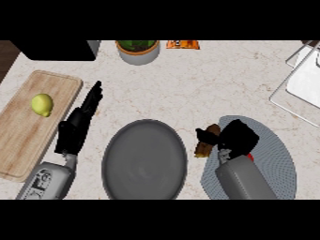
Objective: Pick the sweet potato from the placemat and place it in the tiered shelf
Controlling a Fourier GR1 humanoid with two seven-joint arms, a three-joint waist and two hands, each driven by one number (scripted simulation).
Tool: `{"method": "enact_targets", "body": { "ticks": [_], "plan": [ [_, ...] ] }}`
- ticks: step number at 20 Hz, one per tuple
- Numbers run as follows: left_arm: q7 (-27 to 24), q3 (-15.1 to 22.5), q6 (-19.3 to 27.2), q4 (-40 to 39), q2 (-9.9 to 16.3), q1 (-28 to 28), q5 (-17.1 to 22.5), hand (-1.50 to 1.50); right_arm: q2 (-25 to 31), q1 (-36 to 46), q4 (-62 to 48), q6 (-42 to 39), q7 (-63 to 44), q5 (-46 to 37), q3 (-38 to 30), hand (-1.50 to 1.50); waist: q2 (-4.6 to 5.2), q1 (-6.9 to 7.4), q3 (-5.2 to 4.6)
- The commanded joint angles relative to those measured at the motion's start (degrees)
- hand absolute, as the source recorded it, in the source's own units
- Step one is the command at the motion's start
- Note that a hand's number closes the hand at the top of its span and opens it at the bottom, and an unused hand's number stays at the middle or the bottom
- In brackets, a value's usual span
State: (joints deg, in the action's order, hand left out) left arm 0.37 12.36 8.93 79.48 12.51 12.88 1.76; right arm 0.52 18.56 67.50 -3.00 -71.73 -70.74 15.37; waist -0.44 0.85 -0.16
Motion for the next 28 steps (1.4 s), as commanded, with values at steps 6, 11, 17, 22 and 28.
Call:
{"method": "enact_targets", "body": {
  "ticks": [6, 11, 17, 22, 28],
  "plan": [
    [-3.44, -1.17, -1.78, -1.42, 0.56, -2.15, -0.11, 0.0, -0.49, 2.17, -3.78, -3.33, -13.49, -0.24, 5.51, 1.5, 0.51, -0.11, 0.12],
    [0.54, -1.76, -1.83, 1.36, 0.48, -1.41, -0.72, 0.0, 5.16, -2.35, 3.21, -5.11, 8.47, 2.38, 4.33, 1.5, 0.33, -0.96, 0.17],
    [-1.02, -1.55, -1.82, 0.0, 0.43, -1.13, 0.17, 0.0, 8.96, -7.09, 9.8, -5.79, 43.71, 11.36, 18.46, 1.5, -0.56, 0.26, 0.85],
    [-0.72, -2.19, -1.04, -0.17, 0.26, -2.1, 0.4, 0.0, 15.44, -10.28, 18.56, -5.63, 61.99, 20.8, 18.53, 1.5, -0.69, -2.41, 0.9],
    [-1.19, -3.79, -0.66, 0.0, 2.12, -3.88, 0.29, 0.0, 22.58, -14.47, 30.23, -8.3, 78.68, 35.25, 12.29, 1.5, -1.34, -5.5, 0.73]
  ]
}}
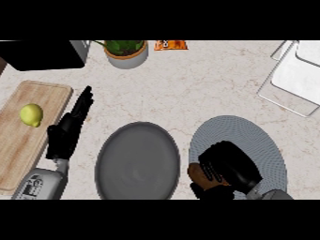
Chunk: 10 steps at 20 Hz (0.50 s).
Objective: Pick the sweet potato from the placemat and place it in the tiered shelf
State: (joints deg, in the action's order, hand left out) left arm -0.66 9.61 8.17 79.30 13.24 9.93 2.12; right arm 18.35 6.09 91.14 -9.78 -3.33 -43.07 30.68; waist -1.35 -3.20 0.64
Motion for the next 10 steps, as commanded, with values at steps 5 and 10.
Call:
{"method": "enact_targets", "body": {
  "ticks": [5, 10],
  "plan": [
    [0.14, -2.11, 1.41, 0.88, 1.14, -1.34, 0.18, 0.0, 13.72, -5.1, 12.66, -6.18, 21.73, 20.87, -14.48, 1.5, -0.28, -3.85, -0.18],
    [-0.39, -2.74, 1.07, 0.86, 1.33, -2.32, 0.82, 0.0, 24.49, -6.56, 11.4, -11.14, 32.41, 33.28, -31.87, 1.5, 0.26, -4.46, -0.31]
  ]
}}
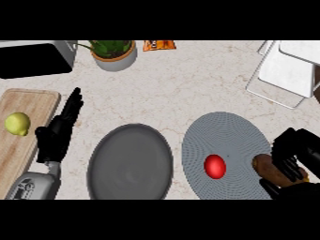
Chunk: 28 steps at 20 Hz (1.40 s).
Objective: Pick the sweet potato from the placemat and place it in the tiered shelf
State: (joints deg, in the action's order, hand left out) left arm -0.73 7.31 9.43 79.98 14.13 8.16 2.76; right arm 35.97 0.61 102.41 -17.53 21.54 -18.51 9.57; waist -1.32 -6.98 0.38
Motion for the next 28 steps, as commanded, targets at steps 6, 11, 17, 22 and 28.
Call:
{"method": "enact_targets", "body": {
  "ticks": [6, 11, 17, 22, 28],
  "plan": [
    [-0.37, 1.35, -0.49, 2.12, 0.12, -1.2, -0.92, 0.0, 17.47, -0.88, -12.23, -14.72, 16.58, 26.77, -32.42, 1.5, 0.66, 2.25, -0.22],
    [0.37, 4.3, -0.58, 3.02, -1.97, 0.23, -2.44, 0.0, 27.81, 0.96, -29.64, -22.87, 21.12, 32.52, -43.74, 1.5, 1.38, 5.97, -0.24],
    [-0.34, 1.95, -3.67, 0.88, -0.7, 2.04, -1.0, 0.0, 34.68, 6.64, -42.46, -26.84, 20.96, 33.46, -42.8, 1.5, 1.61, 7.83, -0.32],
    [2.35, 3.86, -2.92, 2.88, -2.59, 2.71, -2.6, 0.0, 37.77, 13.52, -49.13, -25.48, 19.32, 34.35, -41.07, 1.5, 1.6, 8.41, -0.31],
    [0.6, 2.12, -3.71, 1.28, -2.42, 3.46, -2.45, 0.0, 36.94, 22.42, -52.64, -20.49, 19.19, 31.49, -35.08, 1.5, 1.79, 9.18, -0.32]
  ]
}}
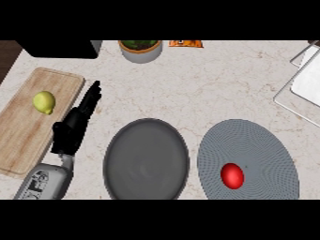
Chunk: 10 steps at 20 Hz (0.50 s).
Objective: Pick the sweet potato from the placemat and place it in the tiered shelf
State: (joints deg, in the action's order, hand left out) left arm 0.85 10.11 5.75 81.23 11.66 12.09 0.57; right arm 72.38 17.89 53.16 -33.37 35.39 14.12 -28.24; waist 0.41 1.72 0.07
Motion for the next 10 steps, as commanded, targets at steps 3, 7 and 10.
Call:
{"method": "enact_targets", "body": {
  "ticks": [3, 7, 10],
  "plan": [
    [0.82, -0.5, -0.71, 1.38, -0.07, 0.67, -0.17, 0.0, 0.98, 8.5, -5.32, -2.09, 7.83, -3.81, 4.44, 1.5, 0.0, 0.38, 0.0],
    [0.18, 0.99, 0.57, 1.26, -2.12, -1.65, -1.46, 0.0, -1.76, 13.82, -6.84, 3.68, 9.91, -7.58, 8.19, 1.5, 0.08, 0.86, 0.0],
    [0.7, -0.03, 0.13, 1.02, -1.63, -0.13, -1.77, 0.0, -3.61, 17.81, -8.95, 6.05, 9.83, -9.9, 10.62, 1.5, 0.06, 0.42, -0.02]
  ]
}}
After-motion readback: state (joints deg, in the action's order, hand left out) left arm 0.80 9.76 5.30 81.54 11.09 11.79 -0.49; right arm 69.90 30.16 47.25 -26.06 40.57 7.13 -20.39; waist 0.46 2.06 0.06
